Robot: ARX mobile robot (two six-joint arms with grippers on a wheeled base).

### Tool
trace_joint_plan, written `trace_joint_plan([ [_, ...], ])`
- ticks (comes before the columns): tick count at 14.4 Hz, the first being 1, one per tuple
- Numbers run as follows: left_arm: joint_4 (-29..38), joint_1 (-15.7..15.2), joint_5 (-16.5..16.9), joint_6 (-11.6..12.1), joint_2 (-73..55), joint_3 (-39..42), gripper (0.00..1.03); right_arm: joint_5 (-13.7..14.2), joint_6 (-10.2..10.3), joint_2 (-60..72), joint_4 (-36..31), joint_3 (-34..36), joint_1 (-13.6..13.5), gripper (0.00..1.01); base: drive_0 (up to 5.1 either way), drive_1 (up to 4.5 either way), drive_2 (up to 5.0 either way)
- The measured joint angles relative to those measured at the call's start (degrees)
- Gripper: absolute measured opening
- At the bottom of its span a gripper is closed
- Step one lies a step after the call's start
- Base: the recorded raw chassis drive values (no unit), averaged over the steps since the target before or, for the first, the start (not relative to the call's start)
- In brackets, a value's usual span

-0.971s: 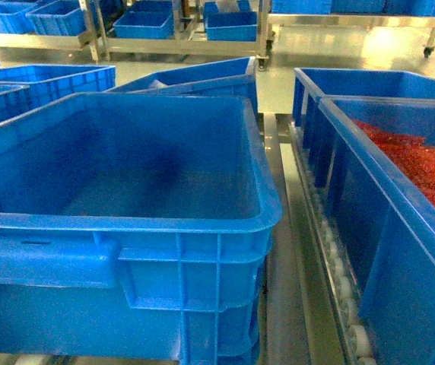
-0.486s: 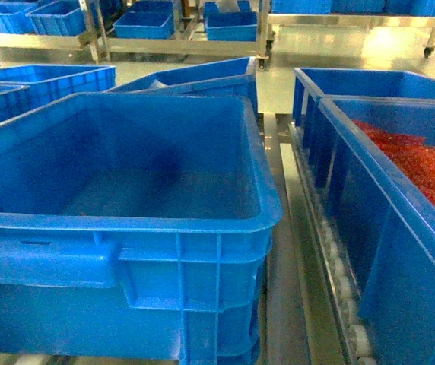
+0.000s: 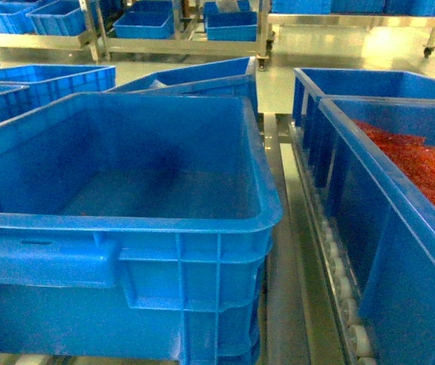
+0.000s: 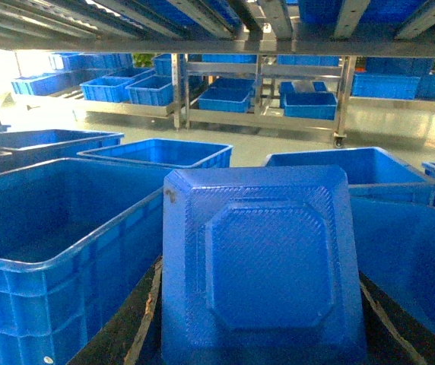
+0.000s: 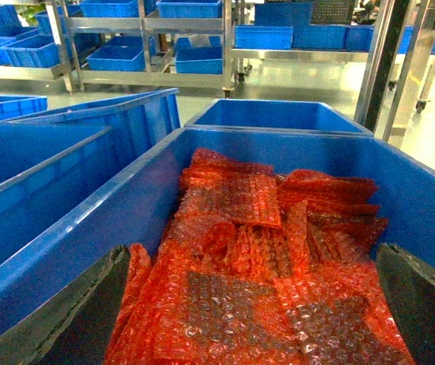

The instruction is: Pick blue part to blue bin on bottom shelf

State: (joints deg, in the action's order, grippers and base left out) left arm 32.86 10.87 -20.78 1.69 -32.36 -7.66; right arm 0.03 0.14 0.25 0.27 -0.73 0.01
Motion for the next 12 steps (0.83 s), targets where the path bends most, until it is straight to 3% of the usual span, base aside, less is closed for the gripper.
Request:
trace_joint_plan([
  [12,0.0,0.0,0.0,0.0,0.0,0.0,0.44,0.0,0.0,0.0,0.0,0.0,0.0,0.98,0.0,0.0,0.0],
])
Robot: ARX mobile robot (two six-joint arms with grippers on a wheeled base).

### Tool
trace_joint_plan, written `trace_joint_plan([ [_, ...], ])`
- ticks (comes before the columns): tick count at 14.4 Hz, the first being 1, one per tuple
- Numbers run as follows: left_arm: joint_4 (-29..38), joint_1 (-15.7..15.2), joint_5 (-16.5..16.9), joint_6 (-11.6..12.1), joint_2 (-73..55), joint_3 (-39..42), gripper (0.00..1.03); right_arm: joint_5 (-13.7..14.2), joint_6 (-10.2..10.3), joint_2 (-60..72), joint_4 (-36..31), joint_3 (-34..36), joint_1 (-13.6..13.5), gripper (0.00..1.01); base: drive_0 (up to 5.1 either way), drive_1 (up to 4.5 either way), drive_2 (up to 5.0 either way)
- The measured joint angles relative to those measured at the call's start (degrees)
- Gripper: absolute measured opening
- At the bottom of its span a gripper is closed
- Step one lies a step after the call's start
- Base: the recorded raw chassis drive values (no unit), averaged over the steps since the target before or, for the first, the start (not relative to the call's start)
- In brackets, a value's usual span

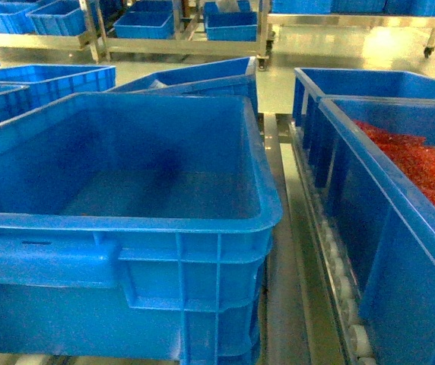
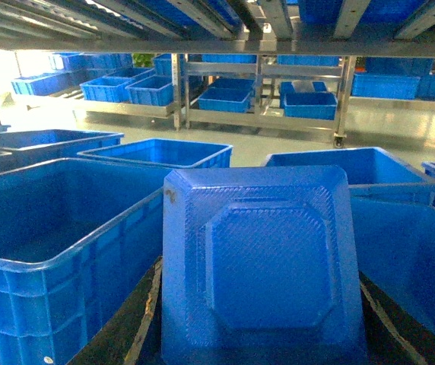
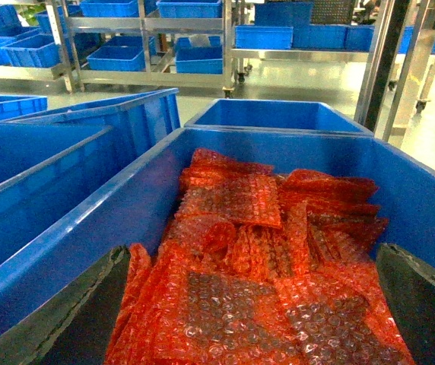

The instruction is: Pick blue part to blue bin on bottom shelf

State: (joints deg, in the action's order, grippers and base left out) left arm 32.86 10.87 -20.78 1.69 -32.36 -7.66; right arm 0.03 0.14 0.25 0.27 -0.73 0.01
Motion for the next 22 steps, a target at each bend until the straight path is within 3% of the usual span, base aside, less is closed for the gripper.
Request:
trace_joint_plan([
  [22,0.0,0.0,0.0,0.0,0.0,0.0,0.44,0.0,0.0,0.0,0.0,0.0,0.0,0.98,0.0,0.0,0.0],
])
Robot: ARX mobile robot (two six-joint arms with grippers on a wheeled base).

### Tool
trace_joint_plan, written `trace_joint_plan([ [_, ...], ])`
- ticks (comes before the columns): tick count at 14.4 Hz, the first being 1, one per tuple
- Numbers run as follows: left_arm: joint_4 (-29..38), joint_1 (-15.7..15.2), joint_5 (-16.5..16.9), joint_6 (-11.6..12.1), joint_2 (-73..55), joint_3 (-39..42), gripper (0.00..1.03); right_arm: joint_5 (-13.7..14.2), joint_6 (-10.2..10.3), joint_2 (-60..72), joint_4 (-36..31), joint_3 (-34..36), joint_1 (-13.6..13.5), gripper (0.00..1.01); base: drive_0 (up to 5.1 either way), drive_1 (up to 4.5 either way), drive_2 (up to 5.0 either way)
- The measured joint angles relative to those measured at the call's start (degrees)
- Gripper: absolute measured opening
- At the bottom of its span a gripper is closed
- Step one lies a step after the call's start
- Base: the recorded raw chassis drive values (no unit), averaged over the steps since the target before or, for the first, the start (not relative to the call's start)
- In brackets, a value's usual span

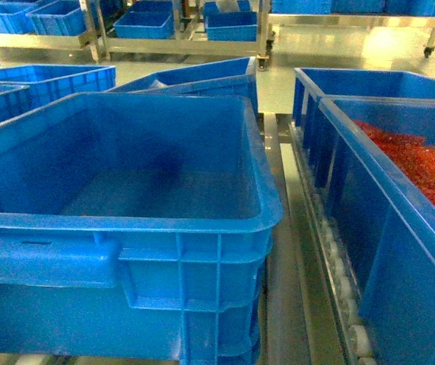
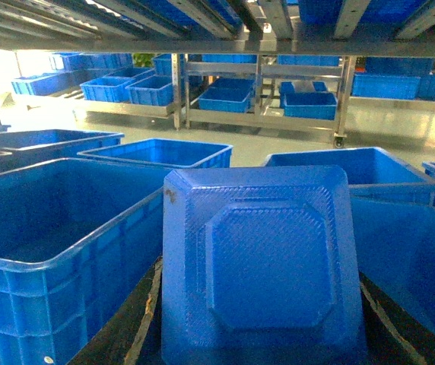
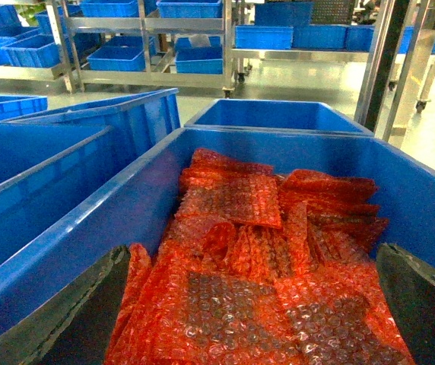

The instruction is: Pick blue part to blue bin on bottom shelf

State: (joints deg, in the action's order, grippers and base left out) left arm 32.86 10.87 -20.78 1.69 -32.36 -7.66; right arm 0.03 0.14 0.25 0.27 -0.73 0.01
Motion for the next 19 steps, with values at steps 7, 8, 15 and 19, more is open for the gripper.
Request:
trace_joint_plan([
  [7,-0.02,0.0,0.0,0.0,0.0,0.0,0.44,0.0,0.0,0.0,0.0,0.0,0.0,0.98,0.0,0.0,0.0],
  [8,-0.02,0.0,0.0,0.0,0.0,0.0,0.44,0.0,0.0,0.0,0.0,0.0,0.0,0.98,0.0,0.0,0.0],
  [15,-16.9,0.76,-4.92,4.02,0.94,-3.96,0.44,0.0,0.0,0.0,-0.02,0.0,0.0,0.98,0.0,0.0,0.0],
  [19,-14.36,1.38,-4.7,4.42,-0.79,-3.98,0.44,0.0,0.0,0.0,0.0,0.0,0.0,0.98,0.0,0.0,0.0],
])
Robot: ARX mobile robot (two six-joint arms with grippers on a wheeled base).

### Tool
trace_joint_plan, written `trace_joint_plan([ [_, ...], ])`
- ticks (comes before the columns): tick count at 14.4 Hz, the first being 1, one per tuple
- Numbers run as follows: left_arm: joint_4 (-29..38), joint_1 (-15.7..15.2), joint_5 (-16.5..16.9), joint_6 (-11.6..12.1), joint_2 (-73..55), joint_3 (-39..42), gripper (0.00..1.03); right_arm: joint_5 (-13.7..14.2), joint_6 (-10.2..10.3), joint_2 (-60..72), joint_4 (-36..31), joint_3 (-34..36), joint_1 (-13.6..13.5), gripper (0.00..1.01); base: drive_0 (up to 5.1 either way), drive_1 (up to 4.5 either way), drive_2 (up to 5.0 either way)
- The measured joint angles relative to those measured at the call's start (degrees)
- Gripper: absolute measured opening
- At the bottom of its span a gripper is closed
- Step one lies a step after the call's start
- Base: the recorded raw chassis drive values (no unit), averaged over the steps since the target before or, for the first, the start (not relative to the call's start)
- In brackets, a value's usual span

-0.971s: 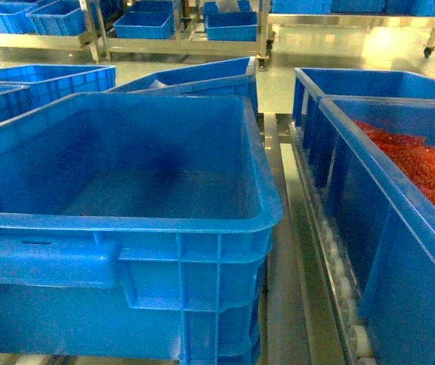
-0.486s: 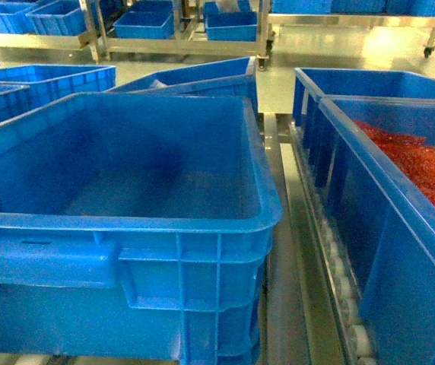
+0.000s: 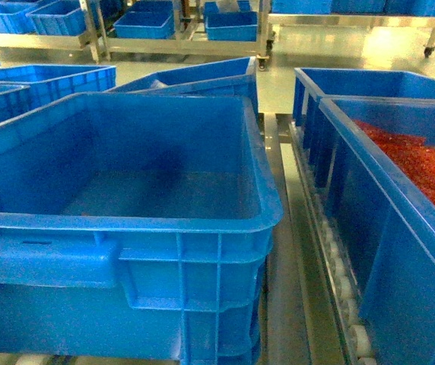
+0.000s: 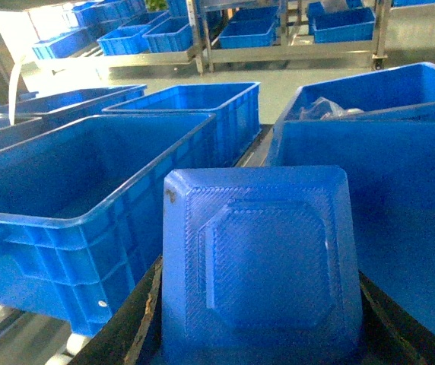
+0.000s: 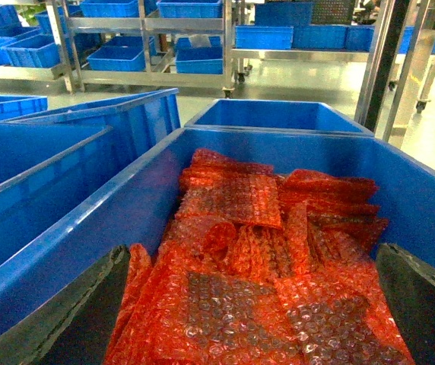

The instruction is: Pick blue part to blue bin on bottom shelf

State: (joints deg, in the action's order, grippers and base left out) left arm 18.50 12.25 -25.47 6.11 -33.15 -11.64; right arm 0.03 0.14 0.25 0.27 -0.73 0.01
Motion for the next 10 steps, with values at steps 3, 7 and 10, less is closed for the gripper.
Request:
trace_joint_plan([
  [3,11.78,1.03,3.34,0.39,-14.53,-6.86,0.44,-0.02,0.0,0.0,0.0,0.0,0.0,0.98,0.0,0.0,0.0],
  [7,20.39,0.31,7.37,-3.17,-35.41,-16.11,0.44,-0.02,0.0,0.0,0.0,0.0,0.0,0.98,0.0,0.0,0.0],
  [10,23.32,2.69,7.98,-4.39,-50.27,-22.91,0.44,-0.02,0.0,0.0,0.0,0.0,0.0,0.98,0.0,0.0,0.0],
])
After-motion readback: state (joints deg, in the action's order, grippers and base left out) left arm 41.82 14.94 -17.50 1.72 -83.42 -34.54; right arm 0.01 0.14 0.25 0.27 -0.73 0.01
